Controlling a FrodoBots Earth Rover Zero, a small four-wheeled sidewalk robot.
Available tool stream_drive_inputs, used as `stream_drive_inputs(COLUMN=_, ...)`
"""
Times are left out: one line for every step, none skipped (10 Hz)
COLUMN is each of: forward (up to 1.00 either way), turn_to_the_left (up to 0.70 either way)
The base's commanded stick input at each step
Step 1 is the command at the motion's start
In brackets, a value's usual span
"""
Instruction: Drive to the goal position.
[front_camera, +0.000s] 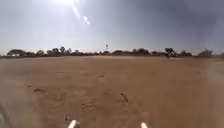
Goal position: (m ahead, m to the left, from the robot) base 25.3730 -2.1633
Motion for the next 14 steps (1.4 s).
stream_drive_inputs(forward=0.70, turn_to_the_left=0.00)
stream_drive_inputs(forward=0.70, turn_to_the_left=0.00)
stream_drive_inputs(forward=0.70, turn_to_the_left=0.00)
stream_drive_inputs(forward=0.70, turn_to_the_left=0.00)
stream_drive_inputs(forward=0.70, turn_to_the_left=0.00)
stream_drive_inputs(forward=0.70, turn_to_the_left=0.00)
stream_drive_inputs(forward=0.70, turn_to_the_left=0.00)
stream_drive_inputs(forward=0.70, turn_to_the_left=0.00)
stream_drive_inputs(forward=0.70, turn_to_the_left=0.00)
stream_drive_inputs(forward=0.70, turn_to_the_left=0.00)
stream_drive_inputs(forward=0.70, turn_to_the_left=0.00)
stream_drive_inputs(forward=0.70, turn_to_the_left=0.00)
stream_drive_inputs(forward=0.70, turn_to_the_left=0.00)
stream_drive_inputs(forward=0.70, turn_to_the_left=0.00)
